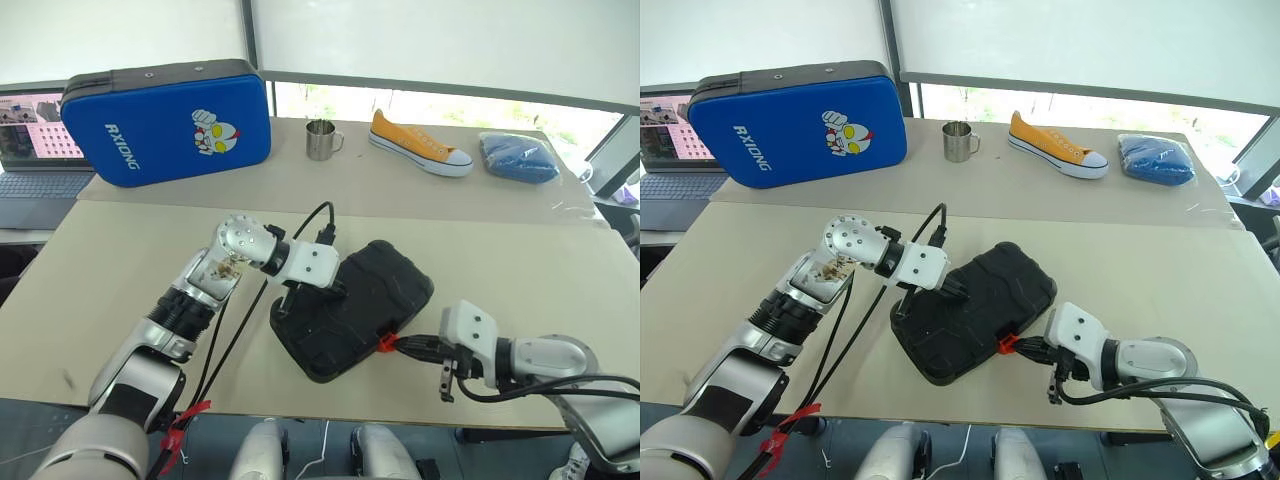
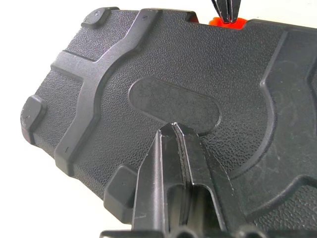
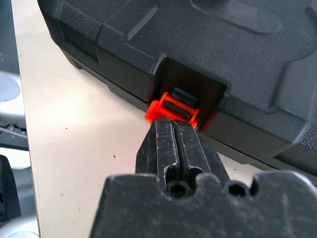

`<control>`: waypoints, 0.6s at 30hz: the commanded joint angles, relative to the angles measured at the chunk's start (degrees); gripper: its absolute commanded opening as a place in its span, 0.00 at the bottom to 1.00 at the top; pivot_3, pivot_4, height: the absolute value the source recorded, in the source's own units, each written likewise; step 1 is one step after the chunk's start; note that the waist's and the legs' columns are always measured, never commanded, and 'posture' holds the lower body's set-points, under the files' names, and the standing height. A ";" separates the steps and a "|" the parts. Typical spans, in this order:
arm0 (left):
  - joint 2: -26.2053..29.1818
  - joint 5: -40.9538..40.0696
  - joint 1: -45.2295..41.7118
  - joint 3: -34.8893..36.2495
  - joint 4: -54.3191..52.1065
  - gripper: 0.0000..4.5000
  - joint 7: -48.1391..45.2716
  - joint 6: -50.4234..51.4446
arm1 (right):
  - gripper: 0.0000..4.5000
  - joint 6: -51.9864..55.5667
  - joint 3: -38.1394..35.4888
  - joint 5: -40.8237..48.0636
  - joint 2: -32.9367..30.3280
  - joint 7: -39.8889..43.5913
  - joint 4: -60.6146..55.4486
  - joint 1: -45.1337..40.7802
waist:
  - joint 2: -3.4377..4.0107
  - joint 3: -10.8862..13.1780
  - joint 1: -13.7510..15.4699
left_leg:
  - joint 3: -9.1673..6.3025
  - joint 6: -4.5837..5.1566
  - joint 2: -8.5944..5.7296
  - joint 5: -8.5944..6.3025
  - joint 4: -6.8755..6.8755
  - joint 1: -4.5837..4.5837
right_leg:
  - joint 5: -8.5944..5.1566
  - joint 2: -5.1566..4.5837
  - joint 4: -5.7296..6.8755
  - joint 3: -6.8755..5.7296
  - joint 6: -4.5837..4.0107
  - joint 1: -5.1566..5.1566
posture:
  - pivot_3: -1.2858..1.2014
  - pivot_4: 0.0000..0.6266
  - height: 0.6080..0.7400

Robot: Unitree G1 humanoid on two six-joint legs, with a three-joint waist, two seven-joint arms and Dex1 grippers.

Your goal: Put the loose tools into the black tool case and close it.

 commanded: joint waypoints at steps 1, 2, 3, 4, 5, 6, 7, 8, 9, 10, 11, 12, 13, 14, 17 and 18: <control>0.40 1.72 1.18 -1.66 0.59 0.01 -0.63 0.52 | 0.00 1.90 -8.23 6.21 0.61 -0.55 -3.57 1.68 | 0.00 0.00 0.06 | 0.00 0.00 -0.01 0.00 0.00 -0.01 | 0.00 -0.01 0.00 0.00 0.00 -0.01 | 0.52 0.24 0.99; 0.44 1.68 1.23 -1.62 0.57 0.01 -0.64 0.54 | 0.00 2.42 -9.27 7.00 0.28 -0.09 -4.10 2.98 | 0.00 0.00 0.06 | -0.02 0.00 -0.01 0.00 0.00 -0.02 | 0.00 -0.01 0.00 0.00 0.00 -0.01 | 0.52 0.24 0.99; 0.47 1.66 1.25 -1.59 0.59 0.01 -0.66 0.50 | 0.00 2.37 -9.69 6.91 -0.14 0.39 -4.27 4.53 | 0.00 0.00 0.08 | -0.05 0.00 -0.01 0.00 0.00 -0.02 | 0.00 -0.01 0.00 0.00 0.00 0.00 | 0.52 0.24 0.99; 0.49 1.66 1.26 -1.58 0.61 0.01 -0.65 0.46 | 0.00 2.00 -9.68 6.32 -0.57 0.73 -4.23 5.89 | 0.00 0.00 0.08 | -0.07 0.00 -0.01 0.00 -0.01 -0.01 | 0.00 -0.01 0.00 0.00 0.00 0.01 | 0.52 0.24 0.99; 0.49 1.69 1.26 -1.59 0.66 0.01 -0.63 0.39 | 0.00 1.49 -9.29 5.44 -1.00 0.91 -4.04 7.01 | 0.00 0.00 0.07 | -0.08 0.00 0.00 0.00 -0.01 -0.01 | 0.00 0.00 -0.01 0.00 0.00 0.02 | 0.52 0.24 0.99; 0.47 1.72 1.22 -1.61 0.74 0.01 -0.63 0.30 | 0.00 0.72 -7.97 3.86 -1.39 0.82 -3.60 7.83 | 0.00 0.00 0.05 | -0.07 0.00 0.00 0.00 -0.01 0.00 | 0.00 0.00 -0.01 0.00 0.00 0.02 | 0.52 0.24 0.99; 0.45 1.75 1.20 -1.62 0.79 0.01 -0.62 0.23 | 0.00 0.19 -7.05 2.83 -1.63 0.71 -3.32 8.31 | 0.00 0.00 0.00 | -0.06 0.00 0.00 0.00 -0.01 0.01 | 0.00 0.00 -0.01 -0.01 0.00 0.02 | 0.52 0.24 0.99; 0.37 1.75 1.10 -1.66 0.78 0.01 -0.62 0.27 | 0.00 -0.06 -5.81 1.96 -1.32 0.22 -2.99 8.31 | 0.00 0.00 -0.02 | -0.05 0.00 0.00 0.00 -0.01 0.01 | 0.00 0.00 0.00 0.00 0.00 0.01 | 0.52 0.24 0.99; 0.27 1.72 0.98 -1.70 0.72 0.01 -0.63 0.37 | 0.00 0.10 -4.58 1.41 -0.73 -0.39 -2.65 7.98 | 0.00 0.00 -0.04 | -0.04 0.00 0.00 0.00 -0.01 0.03 | 0.00 0.00 0.00 0.00 0.00 0.02 | 0.52 0.24 0.99; 0.16 1.65 0.87 -1.73 0.62 0.01 -0.66 0.51 | 0.00 0.04 -3.31 0.83 -0.03 -0.94 -2.24 7.29 | 0.00 0.00 -0.05 | -0.04 0.00 0.01 0.00 0.00 0.03 | 0.00 0.01 0.01 0.01 0.00 0.02 | 0.52 0.24 0.99; 0.08 1.58 0.80 -1.75 0.53 0.01 -0.70 0.61 | 0.00 0.03 -2.15 0.30 0.53 -1.39 -1.82 6.61 | 0.00 0.00 -0.06 | -0.04 0.00 0.00 0.00 -0.01 0.03 | 0.00 0.00 0.01 0.01 0.00 0.01 | 0.52 0.24 0.99; 0.01 1.56 0.73 -1.77 0.62 0.01 -0.73 0.53 | 0.00 -0.20 -1.08 -0.29 0.95 -1.65 -1.29 5.92 | 0.00 0.00 -0.07 | -0.04 0.00 0.01 0.00 0.00 0.04 | 0.00 0.02 0.01 0.01 0.00 0.02 | 0.52 0.24 0.99; -0.05 1.56 0.69 -1.80 0.70 0.01 -0.75 0.43 | 0.00 -0.63 0.06 -1.10 1.41 -1.81 -0.52 5.07 | 0.01 0.00 -0.08 | -0.04 0.00 0.01 0.00 0.00 0.02 | 0.00 0.01 0.01 0.01 0.00 0.00 | 0.52 0.24 0.99; -0.09 1.57 0.66 -1.81 0.76 0.01 -0.76 0.35 | 0.00 -0.91 0.77 -1.66 1.72 -1.88 0.01 4.51 | 0.00 0.00 -0.06 | -0.04 0.00 0.00 0.00 0.00 0.02 | 0.00 0.01 0.01 0.01 0.00 0.00 | 0.52 0.24 0.99; -0.41 1.60 0.62 -1.93 0.55 0.01 -0.71 0.48 | 0.00 -1.45 4.04 -3.92 3.55 -2.64 2.82 1.53 | 0.00 0.00 0.00 | -0.03 0.00 -0.01 0.00 0.01 0.00 | 0.00 0.00 0.00 0.01 0.00 0.00 | 0.52 0.24 0.99; -0.53 1.57 0.60 -1.96 0.43 0.01 -0.70 0.56 | 0.00 -1.48 4.97 -4.45 4.10 -2.83 3.49 0.61 | 0.00 0.00 0.01 | -0.02 0.00 -0.01 0.00 0.01 0.00 | 0.00 0.00 0.00 0.01 0.00 0.00 | 0.52 0.24 0.99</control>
